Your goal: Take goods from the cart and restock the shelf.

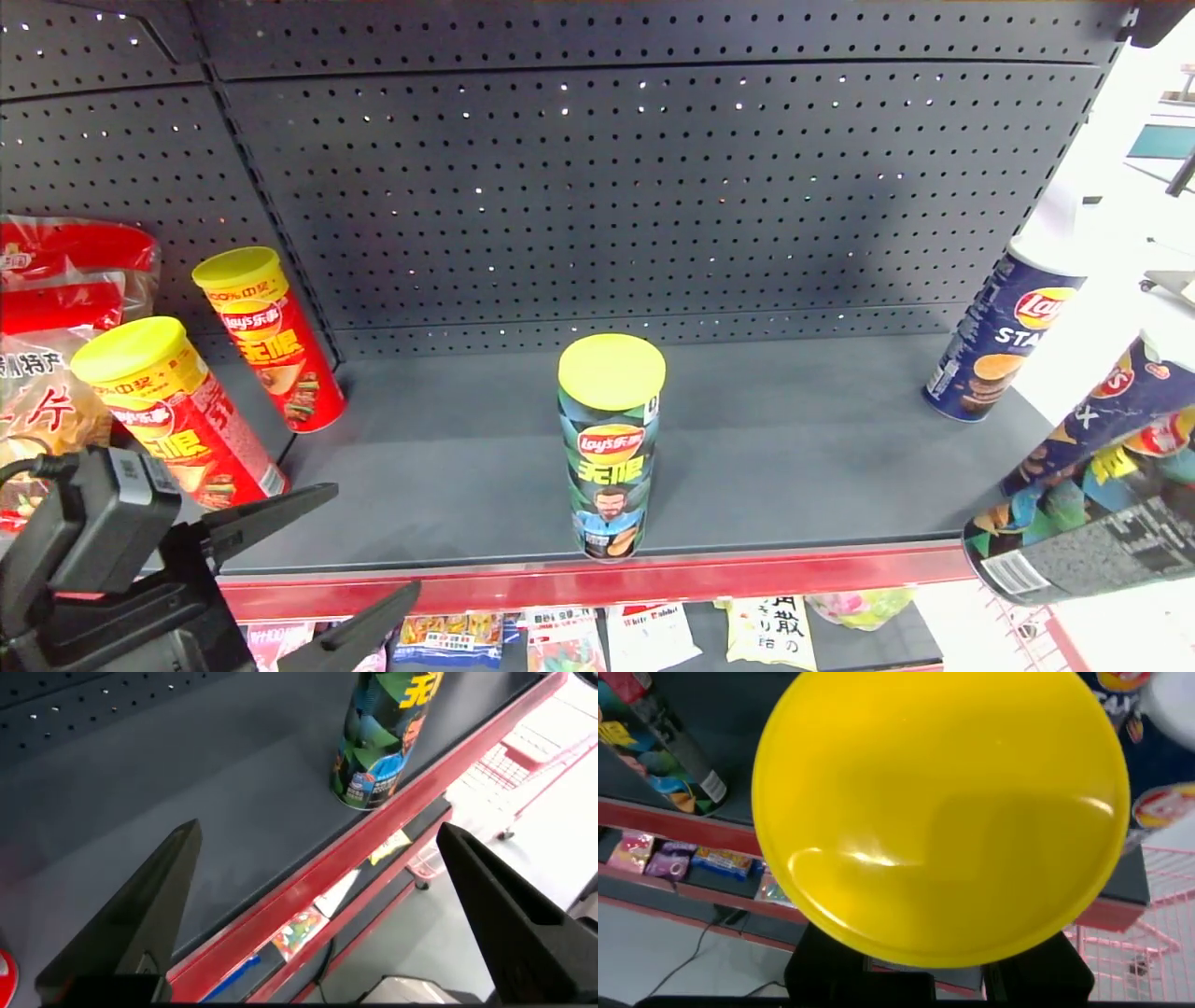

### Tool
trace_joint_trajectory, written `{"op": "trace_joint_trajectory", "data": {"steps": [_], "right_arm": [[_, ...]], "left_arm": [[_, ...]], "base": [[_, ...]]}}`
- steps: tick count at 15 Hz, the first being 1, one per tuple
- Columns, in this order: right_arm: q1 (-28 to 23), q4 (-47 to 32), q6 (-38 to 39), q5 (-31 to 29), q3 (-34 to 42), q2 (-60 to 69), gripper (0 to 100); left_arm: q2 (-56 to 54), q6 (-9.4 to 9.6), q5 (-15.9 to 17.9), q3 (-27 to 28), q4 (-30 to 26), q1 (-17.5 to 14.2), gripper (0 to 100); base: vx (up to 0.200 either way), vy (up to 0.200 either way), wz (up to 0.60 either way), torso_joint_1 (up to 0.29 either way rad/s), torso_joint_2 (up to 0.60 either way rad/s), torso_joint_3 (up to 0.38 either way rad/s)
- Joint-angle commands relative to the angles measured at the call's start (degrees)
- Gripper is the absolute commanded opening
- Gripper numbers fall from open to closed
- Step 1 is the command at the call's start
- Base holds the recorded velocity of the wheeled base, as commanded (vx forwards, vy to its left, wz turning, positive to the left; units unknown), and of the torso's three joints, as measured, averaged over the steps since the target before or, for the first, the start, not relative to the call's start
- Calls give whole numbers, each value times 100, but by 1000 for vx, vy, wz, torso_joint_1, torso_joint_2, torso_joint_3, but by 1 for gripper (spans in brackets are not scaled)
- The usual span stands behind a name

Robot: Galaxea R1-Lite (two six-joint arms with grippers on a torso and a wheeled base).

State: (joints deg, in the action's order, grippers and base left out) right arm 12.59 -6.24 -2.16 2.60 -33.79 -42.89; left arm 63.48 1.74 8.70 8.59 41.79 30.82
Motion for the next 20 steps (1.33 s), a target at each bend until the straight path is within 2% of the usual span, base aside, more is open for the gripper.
{"op": "trace_joint_trajectory", "data": {"steps": [1, 5, 7, 10, 13, 16, 18, 20], "right_arm": [[314, 9, -4, 13, -708, -1117, 0], [375, 88, -101, 285, -1384, -2540, 0], [499, 53, -373, 364, -1771, -3068, 0], [824, 79, -417, 312, -2211, -3630, 0], [1008, 79, -417, 320, -2756, -4210, 0], [1149, 79, -417, 356, -3204, -4615, 0], [1386, 79, -417, 356, -3432, -4834, 0], [1597, 79, -426, 356, -3661, -5098, 0]], "left_arm": [[-134, 1, -9, -60, 5, 3, 100], [-529, 1, -27, -402, -74, 3, 100], [-907, 10, -62, -464, -426, 3, 100], [-1663, 1, -264, -438, -1366, 3, 100], [-2595, 1, -607, -183, -2685, -6, 100], [-3043, -7, -1029, 55, -3397, -6, 100], [-3245, -7, -1222, 55, -3599, -6, 100], [-3456, -7, -1266, 55, -3845, -6, 100]], "base": [[0, 0, 0, 0, 0, 0], [0, 0, 0, 0, 0, 0], [0, 0, 0, 0, 0, 0], [0, 0, 0, 0, 0, 0], [0, 0, 0, 0, 0, 0], [0, 0, 0, 0, 0, 0], [0, 0, 0, 0, 0, 0], [0, 0, 0, 0, 0, 0]]}}
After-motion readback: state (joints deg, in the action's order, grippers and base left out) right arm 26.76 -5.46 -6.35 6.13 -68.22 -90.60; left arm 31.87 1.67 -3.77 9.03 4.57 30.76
